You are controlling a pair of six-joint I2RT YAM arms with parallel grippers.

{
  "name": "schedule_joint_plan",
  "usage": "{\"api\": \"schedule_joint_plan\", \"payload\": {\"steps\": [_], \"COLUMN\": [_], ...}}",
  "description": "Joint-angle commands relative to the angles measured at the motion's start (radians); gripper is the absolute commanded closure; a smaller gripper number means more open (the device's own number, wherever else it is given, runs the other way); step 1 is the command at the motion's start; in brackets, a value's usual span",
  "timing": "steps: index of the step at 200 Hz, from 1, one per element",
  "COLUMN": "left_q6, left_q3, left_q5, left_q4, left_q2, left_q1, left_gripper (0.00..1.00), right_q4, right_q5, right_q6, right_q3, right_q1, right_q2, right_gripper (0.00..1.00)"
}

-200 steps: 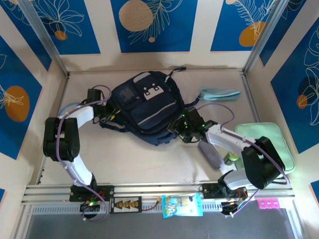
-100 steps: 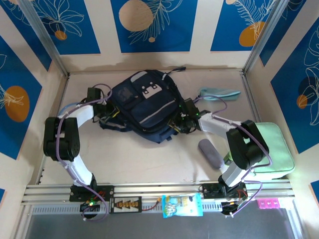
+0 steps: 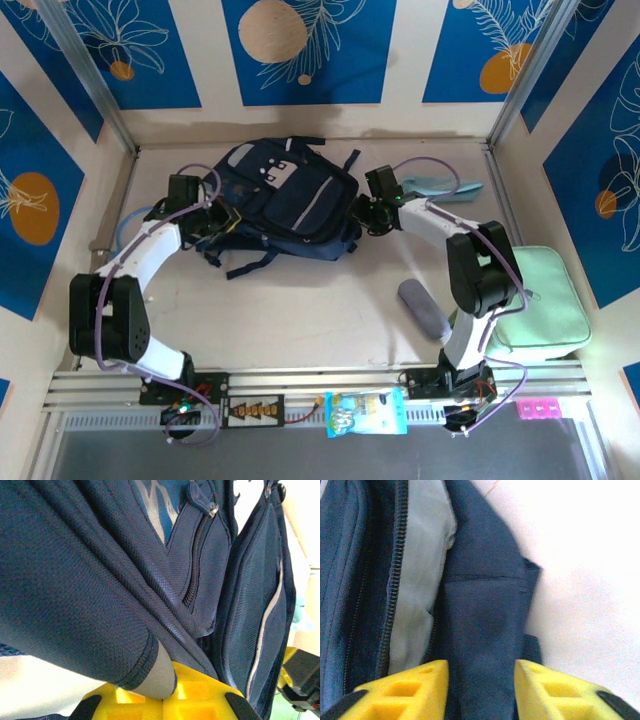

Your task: Pack the student bag

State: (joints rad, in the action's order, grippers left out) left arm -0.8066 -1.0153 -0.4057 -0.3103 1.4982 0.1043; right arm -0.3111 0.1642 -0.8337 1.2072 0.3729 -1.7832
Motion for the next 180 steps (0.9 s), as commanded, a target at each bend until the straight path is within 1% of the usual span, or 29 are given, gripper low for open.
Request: {"api": "schedule_joint_plan", "payload": {"steps": [1, 11, 20, 35, 38, 45, 50, 58, 75, 89, 102, 132, 154, 180], "left_q6": [-0.008, -0.040, -0.090, -0.174, -0.190, -0.217, -0.229, -0.239, -0.243, -0.251, -0.259, -0.265, -0.266, -0.267], "left_q3": [-0.023, -0.021, -0.007, 0.046, 0.054, 0.065, 0.065, 0.059, 0.039, 0.030, 0.027, 0.015, 0.013, 0.016], "left_q5": [-0.045, -0.014, 0.039, 0.097, 0.103, 0.112, 0.115, 0.118, 0.113, 0.113, 0.113, 0.113, 0.113, 0.114], "left_q4": [0.040, 0.042, 0.053, 0.155, 0.172, 0.198, 0.205, 0.206, 0.188, 0.181, 0.181, 0.157, 0.150, 0.140], "left_q2": [-0.007, -0.013, -0.030, -0.075, -0.083, -0.093, -0.097, -0.101, -0.101, -0.103, -0.105, -0.113, -0.120, -0.134], "left_q1": [0.046, 0.055, 0.060, 0.070, 0.073, 0.078, 0.084, 0.093, 0.114, 0.130, 0.146, 0.170, 0.179, 0.183], "left_gripper": [1.00, 1.00, 1.00, 1.00, 1.00, 1.00, 1.00, 1.00, 1.00, 1.00, 1.00, 1.00, 1.00, 1.00], "right_q4": [-0.100, -0.138, -0.185, -0.237, -0.243, -0.256, -0.265, -0.285, -0.313, -0.314, -0.301, -0.301, -0.315, -0.317], "right_q5": [0.112, 0.135, 0.150, 0.156, 0.164, 0.177, 0.183, 0.195, 0.213, 0.219, 0.219, 0.266, 0.297, 0.342], "right_q6": [0.080, 0.105, 0.117, 0.146, 0.148, 0.149, 0.149, 0.137, 0.099, 0.063, 0.033, 0.010, 0.001, 0.004], "right_q3": [-0.043, -0.052, -0.051, -0.051, -0.053, -0.053, -0.051, -0.042, -0.020, -0.004, 0.021, 0.140, 0.240, 0.321], "right_q1": [-0.013, -0.010, -0.002, 0.035, 0.048, 0.079, 0.105, 0.140, 0.224, 0.294, 0.363, 0.525, 0.590, 0.620], "right_q2": [0.135, 0.181, 0.218, 0.278, 0.290, 0.318, 0.332, 0.350, 0.365, 0.359, 0.335, 0.197, 0.082, -0.013], "right_gripper": [0.53, 0.50, 0.46, 0.38, 0.35, 0.23, 0.19, 0.17, 0.17, 0.19, 0.24, 0.34, 0.43, 0.53]}}
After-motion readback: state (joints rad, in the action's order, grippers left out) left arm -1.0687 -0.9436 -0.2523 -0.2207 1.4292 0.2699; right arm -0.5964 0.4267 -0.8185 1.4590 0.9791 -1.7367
